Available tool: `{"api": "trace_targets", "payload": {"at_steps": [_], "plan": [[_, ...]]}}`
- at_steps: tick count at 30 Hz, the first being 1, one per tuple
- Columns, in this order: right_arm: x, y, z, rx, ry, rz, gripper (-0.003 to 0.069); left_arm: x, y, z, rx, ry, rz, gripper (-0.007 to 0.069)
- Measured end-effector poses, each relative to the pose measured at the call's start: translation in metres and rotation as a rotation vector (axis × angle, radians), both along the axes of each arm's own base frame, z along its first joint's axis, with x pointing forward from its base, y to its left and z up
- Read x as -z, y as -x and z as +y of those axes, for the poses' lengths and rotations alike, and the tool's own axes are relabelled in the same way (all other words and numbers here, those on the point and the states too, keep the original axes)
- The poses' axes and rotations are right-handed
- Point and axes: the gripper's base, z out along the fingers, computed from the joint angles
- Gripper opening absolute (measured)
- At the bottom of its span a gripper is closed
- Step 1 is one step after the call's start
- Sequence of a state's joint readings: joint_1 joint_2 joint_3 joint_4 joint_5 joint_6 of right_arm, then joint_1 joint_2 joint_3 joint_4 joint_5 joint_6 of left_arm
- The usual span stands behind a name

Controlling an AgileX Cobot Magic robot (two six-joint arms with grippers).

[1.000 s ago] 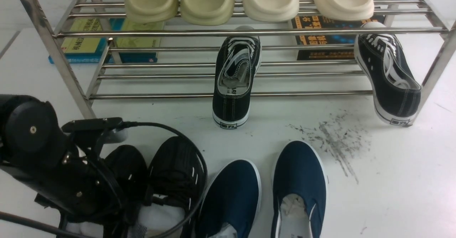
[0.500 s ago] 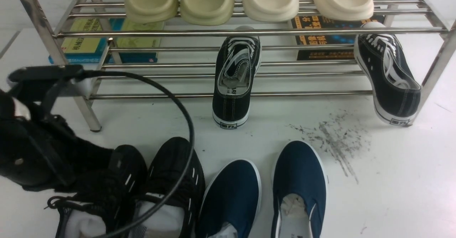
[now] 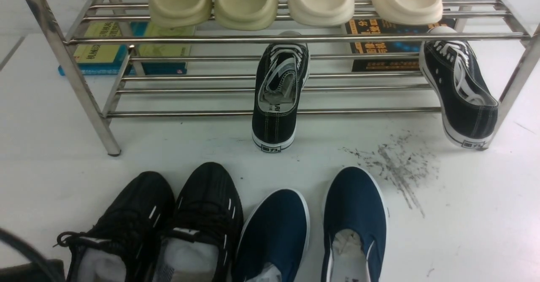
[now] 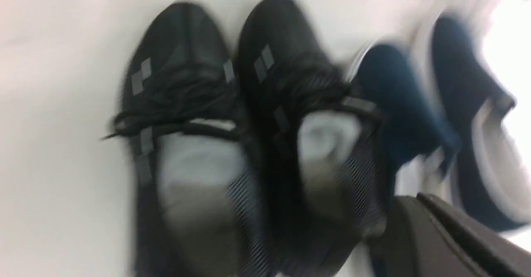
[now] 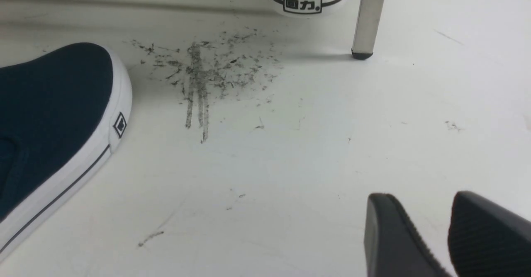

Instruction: Take the shoes off the shelf with your hand on the white table.

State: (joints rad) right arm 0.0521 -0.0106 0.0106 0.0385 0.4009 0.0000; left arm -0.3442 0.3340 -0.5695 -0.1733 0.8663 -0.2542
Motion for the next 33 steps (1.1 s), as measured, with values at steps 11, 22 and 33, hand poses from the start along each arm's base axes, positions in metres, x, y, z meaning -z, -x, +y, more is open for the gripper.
{"api": "trace_targets", "payload": {"at_steps": [11,22,33], "plan": [[0.0,0.0,0.0,0.0,0.0,0.0,0.0237,0.073,0.001,-0.003,-0.084,0.256,-0.01,0.0001],[0.0,0.0,0.0,0.0,0.0,0.0,0.0237,0.079,-0.001,0.0,-0.096,0.189,-0.035,0.0012],[0.0,0.0,0.0,0.0,0.002,0.0,0.0237,0.098,-0.005,0.005,-0.113,0.102,-0.089,0.0018]]}}
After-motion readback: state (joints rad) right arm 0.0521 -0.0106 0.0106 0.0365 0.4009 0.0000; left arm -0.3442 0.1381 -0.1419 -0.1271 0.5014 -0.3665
